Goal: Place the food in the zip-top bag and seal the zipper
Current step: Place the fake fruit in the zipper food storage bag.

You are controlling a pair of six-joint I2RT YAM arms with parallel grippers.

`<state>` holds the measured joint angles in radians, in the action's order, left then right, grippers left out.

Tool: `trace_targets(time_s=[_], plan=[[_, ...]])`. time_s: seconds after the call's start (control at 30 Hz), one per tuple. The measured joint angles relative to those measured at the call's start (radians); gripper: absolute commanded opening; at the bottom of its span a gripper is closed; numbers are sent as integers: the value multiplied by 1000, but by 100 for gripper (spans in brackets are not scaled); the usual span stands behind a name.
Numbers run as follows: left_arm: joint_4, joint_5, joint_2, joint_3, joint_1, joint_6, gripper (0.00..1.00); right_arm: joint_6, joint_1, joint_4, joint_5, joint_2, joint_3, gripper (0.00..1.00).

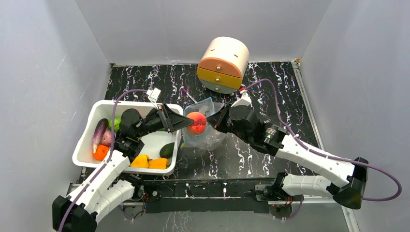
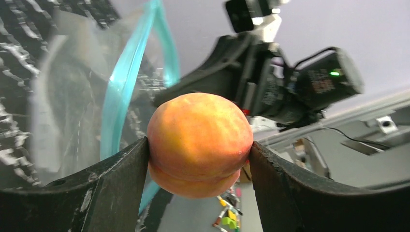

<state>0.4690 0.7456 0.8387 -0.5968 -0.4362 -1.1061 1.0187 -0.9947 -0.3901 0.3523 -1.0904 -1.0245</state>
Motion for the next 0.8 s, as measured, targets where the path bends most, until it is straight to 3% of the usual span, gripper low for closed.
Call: trace_targets(time_s=[0.17,0.4,0.5,0.63,0.8], plan=[[-174,-74,2,-18,0,136,52,-23,0,23,-53,31,0,0],[-288,-132,25,-49,-5,236,52,-47,1,62,-134,36,1,0],[-333,-157,32,-63,-10,269,58,-49,1,76,-151,35,1,0],[-380,-177,38,-84,-12,290,74,-50,1,80,-162,35,1,0],[-389,-153,46,-107,-12,291,85,-49,1,80,-158,36,6,0]])
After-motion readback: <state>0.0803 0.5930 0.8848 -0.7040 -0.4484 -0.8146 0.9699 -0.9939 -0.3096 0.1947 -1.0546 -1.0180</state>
